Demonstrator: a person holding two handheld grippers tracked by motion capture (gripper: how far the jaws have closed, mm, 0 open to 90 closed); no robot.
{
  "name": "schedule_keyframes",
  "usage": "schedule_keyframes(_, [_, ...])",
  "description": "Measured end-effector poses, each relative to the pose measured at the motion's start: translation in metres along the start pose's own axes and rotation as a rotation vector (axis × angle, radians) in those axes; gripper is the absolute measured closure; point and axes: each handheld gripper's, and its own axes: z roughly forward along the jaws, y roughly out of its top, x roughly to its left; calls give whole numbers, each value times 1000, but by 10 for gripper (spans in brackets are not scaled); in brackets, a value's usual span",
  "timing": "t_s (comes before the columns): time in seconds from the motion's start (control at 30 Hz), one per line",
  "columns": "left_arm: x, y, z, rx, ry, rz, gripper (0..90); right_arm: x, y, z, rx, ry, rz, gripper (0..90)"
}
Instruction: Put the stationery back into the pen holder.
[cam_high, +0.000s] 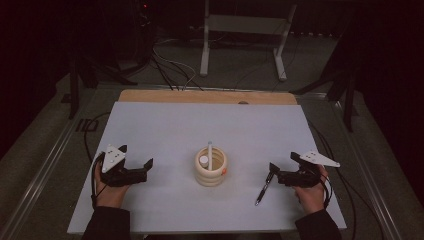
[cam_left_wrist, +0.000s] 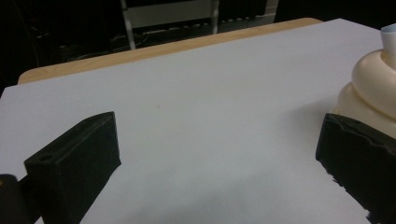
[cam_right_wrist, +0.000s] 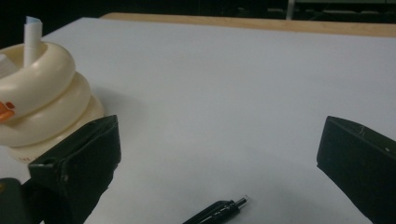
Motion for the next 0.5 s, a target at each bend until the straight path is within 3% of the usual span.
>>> schedule_keyframes(0.5, [1,-1,-2,1,9,-10,2,12,-6,3,99,-46,5,0])
